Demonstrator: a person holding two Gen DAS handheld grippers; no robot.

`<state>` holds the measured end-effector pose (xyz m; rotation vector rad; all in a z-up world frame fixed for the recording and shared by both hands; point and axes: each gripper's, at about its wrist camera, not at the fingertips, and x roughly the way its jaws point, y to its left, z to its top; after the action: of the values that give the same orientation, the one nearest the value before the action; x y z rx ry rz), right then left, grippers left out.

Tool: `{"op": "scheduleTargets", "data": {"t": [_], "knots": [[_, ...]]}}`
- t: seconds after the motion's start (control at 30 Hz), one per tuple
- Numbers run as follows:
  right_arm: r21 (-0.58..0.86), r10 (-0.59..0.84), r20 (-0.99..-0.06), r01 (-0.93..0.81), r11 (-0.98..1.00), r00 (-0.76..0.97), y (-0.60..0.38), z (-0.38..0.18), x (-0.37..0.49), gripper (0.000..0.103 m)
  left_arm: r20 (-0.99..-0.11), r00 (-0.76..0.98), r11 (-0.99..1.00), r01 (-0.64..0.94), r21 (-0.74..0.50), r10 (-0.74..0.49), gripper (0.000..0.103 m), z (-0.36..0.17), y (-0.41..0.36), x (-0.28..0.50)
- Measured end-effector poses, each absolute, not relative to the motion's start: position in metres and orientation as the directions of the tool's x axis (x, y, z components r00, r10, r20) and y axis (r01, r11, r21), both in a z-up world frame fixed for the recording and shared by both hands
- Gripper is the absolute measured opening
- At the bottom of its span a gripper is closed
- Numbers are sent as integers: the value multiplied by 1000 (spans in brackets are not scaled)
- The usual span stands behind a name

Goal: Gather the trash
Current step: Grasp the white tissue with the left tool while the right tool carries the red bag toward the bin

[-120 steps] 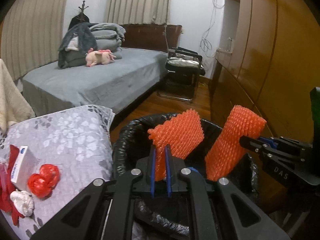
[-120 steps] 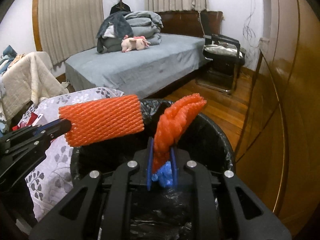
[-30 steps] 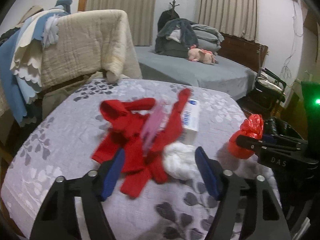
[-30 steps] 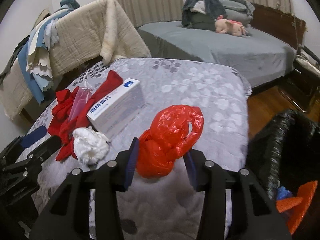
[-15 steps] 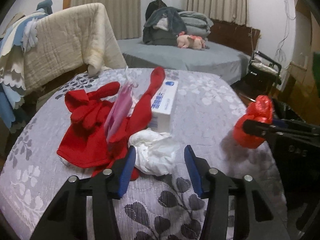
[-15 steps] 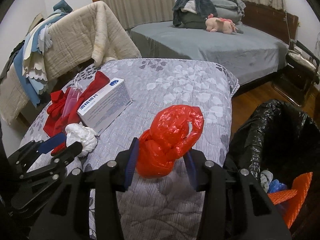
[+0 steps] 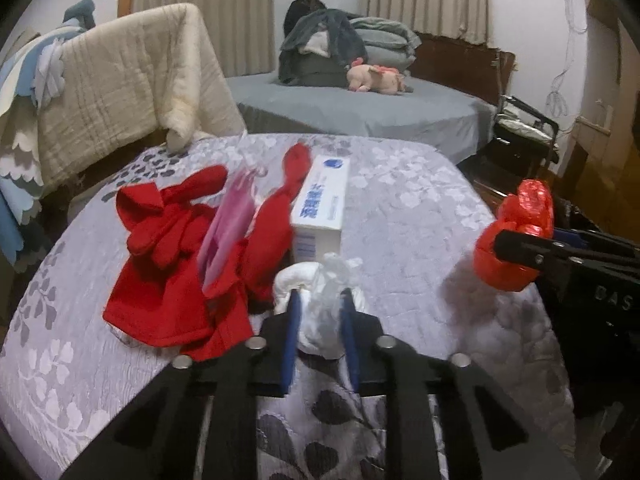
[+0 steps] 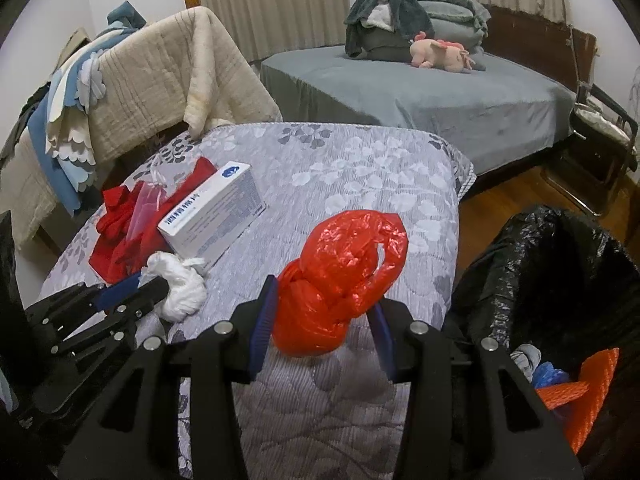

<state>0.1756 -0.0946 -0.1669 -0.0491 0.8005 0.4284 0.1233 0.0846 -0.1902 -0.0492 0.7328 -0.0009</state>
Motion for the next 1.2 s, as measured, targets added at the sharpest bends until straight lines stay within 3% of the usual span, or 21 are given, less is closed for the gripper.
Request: {"op": "scheduleTargets", "data": {"t": [0.17,0.3,0.33,0.57,0.63,0.8,1.2], "knots": [[115,351,-703,-389,914,618,-97,-164,173,42,-673,739,999,-6,-46,-27,18,-189,80,120],[118,348,-708,-384,916,614,-100,-165,171,42,-677,736,998,-38,-40,1,50,-191,81,123],[118,348,-709,-384,916,614,-101,-166,171,42,-677,736,998,-44,-36,8,53,-191,81,124],[119,344,-712,-378,918,612,-102,-169,174,42,-719,695,998,-47,-28,13,52,-206,79,140],[119,343,-714,-376,919,611,-103,-170,174,42,-716,698,998,-55,-28,18,39,-205,81,140],[122,346,-709,-376,919,615,-103,-167,173,43,-697,717,998,-45,-48,-1,28,-199,84,133],[131,368,-656,-380,915,659,-115,-134,155,42,-629,774,996,20,-90,-72,27,-151,68,114]]}}
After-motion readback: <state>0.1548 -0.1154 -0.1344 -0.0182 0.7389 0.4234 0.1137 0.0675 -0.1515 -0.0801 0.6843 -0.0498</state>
